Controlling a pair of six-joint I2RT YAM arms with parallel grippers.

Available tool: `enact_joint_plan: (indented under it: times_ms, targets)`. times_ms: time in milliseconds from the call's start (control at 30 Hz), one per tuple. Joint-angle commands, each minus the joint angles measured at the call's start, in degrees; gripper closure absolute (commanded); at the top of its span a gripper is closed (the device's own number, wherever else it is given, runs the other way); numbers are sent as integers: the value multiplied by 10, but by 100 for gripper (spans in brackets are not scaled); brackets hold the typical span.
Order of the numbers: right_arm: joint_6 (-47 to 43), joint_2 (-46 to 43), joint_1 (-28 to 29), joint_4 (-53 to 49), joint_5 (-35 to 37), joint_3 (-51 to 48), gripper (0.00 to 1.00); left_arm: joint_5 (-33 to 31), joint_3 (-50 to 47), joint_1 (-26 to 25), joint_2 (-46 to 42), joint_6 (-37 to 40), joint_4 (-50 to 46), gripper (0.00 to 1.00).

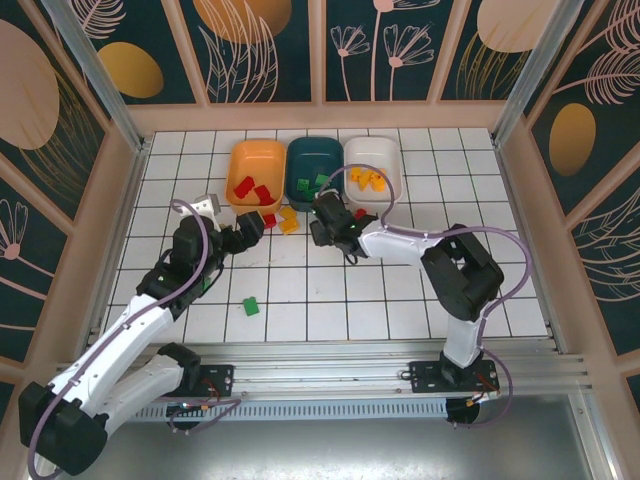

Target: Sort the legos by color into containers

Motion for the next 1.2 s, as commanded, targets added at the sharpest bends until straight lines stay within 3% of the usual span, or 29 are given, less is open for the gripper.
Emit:
enact_joint_plan:
  times_ms: [0,367,733,800,900,1033,1167]
  targets:
    - [-1,-9,-12,0,25,12,40,-7,-5,-1,4,-5,16,2]
    - [-65,68,-29,12,-78,40,30,-1,-21,0,1,-10,17,2]
    - [-56,99,-32,7,-101,48,35,0,-22,-1,8,-11,19,2]
    - [-57,97,-32,14,-112,43,42,0,-22,0,8,-11,20,1]
    - [-54,92,-30,15,-100,41,63,-1,-24,-1,9,-12,22,2]
    - [-43,47,-32,28,-82,34,69,-7,-23,-1,13,-14,20,1]
    - [-20,-16,-60,45,-114,33,71,-20,-20,-1,29,-24,9,1]
